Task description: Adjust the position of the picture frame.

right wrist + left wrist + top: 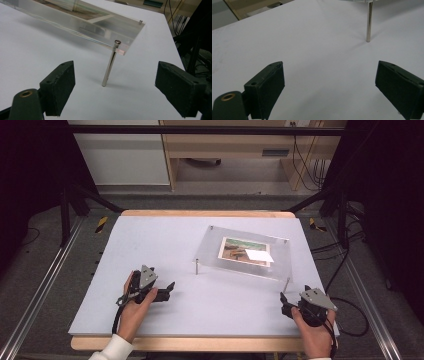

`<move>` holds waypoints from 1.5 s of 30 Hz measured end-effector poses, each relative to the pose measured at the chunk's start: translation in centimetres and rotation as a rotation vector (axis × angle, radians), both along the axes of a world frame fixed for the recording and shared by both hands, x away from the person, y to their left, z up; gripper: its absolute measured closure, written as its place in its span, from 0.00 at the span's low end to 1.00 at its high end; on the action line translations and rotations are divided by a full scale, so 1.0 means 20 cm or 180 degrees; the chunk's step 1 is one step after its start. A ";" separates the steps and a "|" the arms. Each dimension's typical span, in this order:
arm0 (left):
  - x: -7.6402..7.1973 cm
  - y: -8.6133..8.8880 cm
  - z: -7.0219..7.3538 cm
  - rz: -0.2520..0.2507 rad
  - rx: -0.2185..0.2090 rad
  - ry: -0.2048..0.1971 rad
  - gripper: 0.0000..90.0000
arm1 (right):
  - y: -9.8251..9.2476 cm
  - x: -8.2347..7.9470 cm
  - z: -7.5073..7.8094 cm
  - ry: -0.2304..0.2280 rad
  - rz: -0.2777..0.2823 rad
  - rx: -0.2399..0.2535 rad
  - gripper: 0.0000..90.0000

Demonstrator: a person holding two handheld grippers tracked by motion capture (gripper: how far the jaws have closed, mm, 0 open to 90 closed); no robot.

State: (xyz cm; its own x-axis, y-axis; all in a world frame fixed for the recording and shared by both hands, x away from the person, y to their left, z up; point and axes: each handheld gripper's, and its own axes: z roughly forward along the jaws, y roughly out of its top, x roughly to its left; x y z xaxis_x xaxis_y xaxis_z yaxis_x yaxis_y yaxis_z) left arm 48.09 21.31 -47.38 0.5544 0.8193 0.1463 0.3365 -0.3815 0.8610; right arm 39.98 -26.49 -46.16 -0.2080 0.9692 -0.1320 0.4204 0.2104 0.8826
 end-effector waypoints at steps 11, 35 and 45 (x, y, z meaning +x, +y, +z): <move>-0.02 -0.04 -0.01 -0.0094 -0.0012 0.0012 0.07 | 0.02 0.00 0.00 0.0043 0.0119 0.0230 0.19; -0.03 -0.02 0.04 -0.0167 -0.0557 -0.0097 0.06 | -0.03 0.18 -0.09 0.0125 0.0216 0.0456 0.30; -0.02 -0.02 0.05 -0.0227 -0.0768 -0.0005 0.03 | -0.04 0.27 -0.11 0.0202 0.0236 0.0767 0.31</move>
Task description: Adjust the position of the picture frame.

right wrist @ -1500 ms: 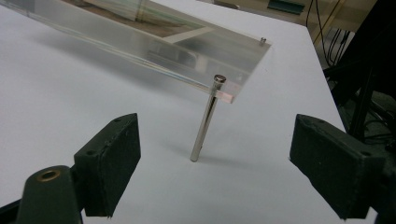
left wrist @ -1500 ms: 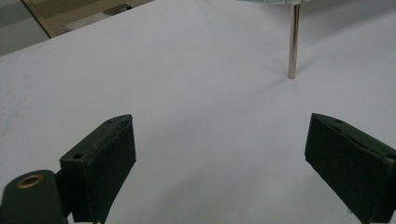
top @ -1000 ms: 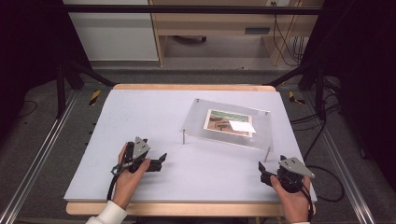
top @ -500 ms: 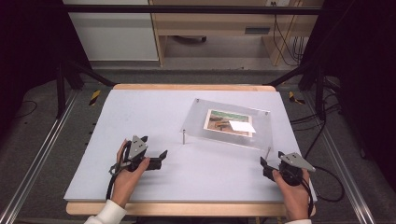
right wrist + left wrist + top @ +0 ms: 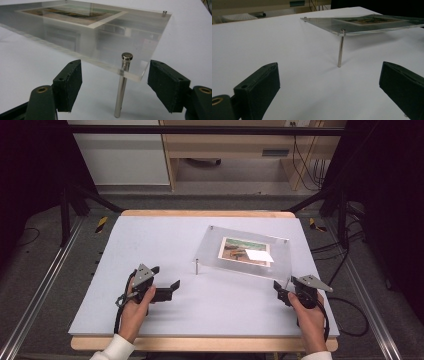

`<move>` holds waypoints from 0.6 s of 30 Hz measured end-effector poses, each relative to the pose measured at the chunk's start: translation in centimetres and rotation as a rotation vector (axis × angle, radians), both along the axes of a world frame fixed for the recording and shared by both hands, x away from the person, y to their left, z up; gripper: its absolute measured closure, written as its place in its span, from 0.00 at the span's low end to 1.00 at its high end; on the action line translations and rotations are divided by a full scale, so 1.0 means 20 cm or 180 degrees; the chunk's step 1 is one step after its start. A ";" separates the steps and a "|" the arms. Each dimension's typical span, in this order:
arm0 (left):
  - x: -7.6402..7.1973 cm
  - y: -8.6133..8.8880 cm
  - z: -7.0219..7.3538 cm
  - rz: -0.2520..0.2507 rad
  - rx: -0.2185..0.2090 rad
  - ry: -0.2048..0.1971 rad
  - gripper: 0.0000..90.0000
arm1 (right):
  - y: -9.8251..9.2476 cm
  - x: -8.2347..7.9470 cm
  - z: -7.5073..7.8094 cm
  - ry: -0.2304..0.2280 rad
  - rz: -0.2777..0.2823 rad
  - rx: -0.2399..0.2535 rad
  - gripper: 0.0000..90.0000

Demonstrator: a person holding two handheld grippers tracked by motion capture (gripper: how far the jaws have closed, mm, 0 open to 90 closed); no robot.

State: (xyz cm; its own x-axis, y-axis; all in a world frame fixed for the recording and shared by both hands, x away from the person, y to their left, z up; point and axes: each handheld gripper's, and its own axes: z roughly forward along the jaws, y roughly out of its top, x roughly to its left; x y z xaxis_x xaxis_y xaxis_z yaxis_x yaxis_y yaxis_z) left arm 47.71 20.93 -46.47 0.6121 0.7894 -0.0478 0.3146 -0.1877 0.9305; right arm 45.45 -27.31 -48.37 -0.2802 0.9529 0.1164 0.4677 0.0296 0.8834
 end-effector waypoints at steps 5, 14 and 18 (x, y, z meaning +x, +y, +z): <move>-0.01 -0.01 0.01 -0.0006 0.0234 -0.0182 0.02 | 0.00 0.03 0.00 -0.0033 0.0013 0.0040 0.30; -0.01 -0.04 0.01 -0.0134 0.0242 -0.0091 0.02 | 0.03 0.06 0.00 0.0030 0.0058 0.0048 0.25; -0.02 -0.04 0.02 -0.0240 0.0235 -0.0136 0.02 | 0.04 0.07 0.00 0.0055 0.0085 0.0106 0.23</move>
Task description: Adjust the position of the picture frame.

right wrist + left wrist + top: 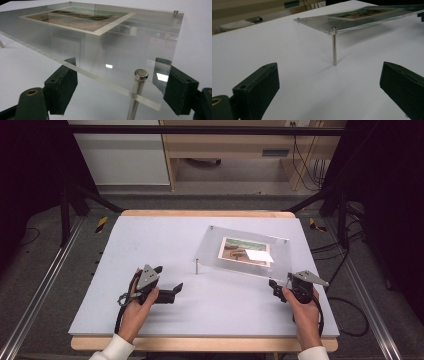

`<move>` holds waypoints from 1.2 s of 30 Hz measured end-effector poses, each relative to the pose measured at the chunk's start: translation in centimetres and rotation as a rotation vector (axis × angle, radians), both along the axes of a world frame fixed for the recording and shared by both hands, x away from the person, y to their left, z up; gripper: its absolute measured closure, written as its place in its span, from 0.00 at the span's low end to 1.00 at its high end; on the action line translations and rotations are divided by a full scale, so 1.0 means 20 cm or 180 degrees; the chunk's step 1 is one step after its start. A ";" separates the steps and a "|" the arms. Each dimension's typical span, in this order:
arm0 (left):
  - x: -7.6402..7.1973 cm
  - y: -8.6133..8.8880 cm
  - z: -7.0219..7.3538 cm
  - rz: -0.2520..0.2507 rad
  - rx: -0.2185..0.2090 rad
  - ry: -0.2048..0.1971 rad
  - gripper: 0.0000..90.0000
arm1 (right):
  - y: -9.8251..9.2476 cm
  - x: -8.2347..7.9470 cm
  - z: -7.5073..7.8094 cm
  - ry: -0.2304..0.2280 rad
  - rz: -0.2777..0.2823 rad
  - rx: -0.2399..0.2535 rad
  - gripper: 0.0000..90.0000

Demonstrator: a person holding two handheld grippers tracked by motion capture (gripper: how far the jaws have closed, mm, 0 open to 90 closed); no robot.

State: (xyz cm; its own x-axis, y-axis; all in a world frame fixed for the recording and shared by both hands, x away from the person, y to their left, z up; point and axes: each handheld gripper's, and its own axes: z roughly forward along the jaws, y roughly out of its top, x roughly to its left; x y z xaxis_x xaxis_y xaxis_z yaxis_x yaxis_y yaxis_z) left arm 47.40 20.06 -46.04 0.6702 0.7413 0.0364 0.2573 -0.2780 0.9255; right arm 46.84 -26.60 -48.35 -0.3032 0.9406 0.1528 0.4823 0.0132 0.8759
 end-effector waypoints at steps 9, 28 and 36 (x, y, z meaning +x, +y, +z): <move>-0.02 -0.02 0.03 -0.0395 -0.0277 0.0130 0.05 | -0.01 0.00 -0.01 0.0041 0.0067 0.0041 0.55; 0.03 -0.07 0.04 -0.0566 -0.0201 0.0242 0.04 | -0.06 0.00 0.00 0.0033 -0.0066 0.0150 0.94; 0.14 -0.14 -0.01 -0.0553 0.0053 0.0485 0.19 | -0.07 0.00 0.01 0.0005 -0.0062 0.0217 0.94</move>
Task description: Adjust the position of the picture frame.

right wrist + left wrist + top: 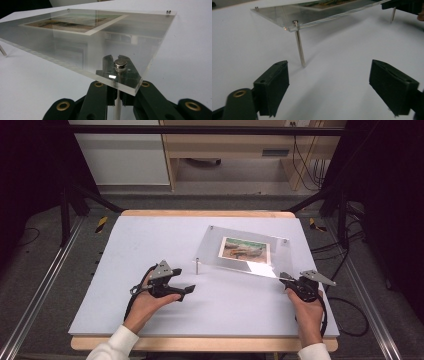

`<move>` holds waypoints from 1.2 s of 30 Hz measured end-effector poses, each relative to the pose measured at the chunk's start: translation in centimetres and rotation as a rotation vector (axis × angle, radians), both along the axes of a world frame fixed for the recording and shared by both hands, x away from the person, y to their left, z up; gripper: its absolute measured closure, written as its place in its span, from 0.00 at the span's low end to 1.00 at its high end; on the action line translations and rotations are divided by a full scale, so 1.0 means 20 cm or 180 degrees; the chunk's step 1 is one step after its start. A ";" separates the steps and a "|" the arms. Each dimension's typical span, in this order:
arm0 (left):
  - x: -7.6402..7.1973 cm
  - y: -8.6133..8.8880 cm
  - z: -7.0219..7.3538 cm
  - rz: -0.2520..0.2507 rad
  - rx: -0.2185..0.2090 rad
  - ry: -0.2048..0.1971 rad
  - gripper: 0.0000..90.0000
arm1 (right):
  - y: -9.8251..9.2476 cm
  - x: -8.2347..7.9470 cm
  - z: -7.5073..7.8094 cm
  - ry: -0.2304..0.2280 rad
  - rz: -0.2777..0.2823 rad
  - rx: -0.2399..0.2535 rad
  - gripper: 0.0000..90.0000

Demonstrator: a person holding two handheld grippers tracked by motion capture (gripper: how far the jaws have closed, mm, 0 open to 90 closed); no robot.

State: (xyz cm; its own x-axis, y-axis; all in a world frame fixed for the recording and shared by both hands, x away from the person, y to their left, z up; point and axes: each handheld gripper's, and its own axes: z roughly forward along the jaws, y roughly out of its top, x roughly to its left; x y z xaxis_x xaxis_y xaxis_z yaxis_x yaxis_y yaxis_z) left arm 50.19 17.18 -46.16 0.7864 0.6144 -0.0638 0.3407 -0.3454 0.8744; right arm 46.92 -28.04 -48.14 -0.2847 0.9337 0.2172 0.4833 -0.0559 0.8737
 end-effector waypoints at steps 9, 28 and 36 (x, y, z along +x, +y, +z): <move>0.17 -0.08 -0.01 0.0186 -0.0072 0.0078 0.48 | -0.01 0.00 0.02 -0.0023 0.0037 0.0096 0.94; 0.29 -0.22 -0.06 0.0349 -0.0270 0.0071 0.78 | -0.02 0.01 0.02 0.0009 0.0083 0.0110 0.94; 0.30 -0.20 -0.06 0.0486 -0.0460 0.0223 0.88 | -0.02 0.01 0.02 0.0001 0.0086 0.0122 0.94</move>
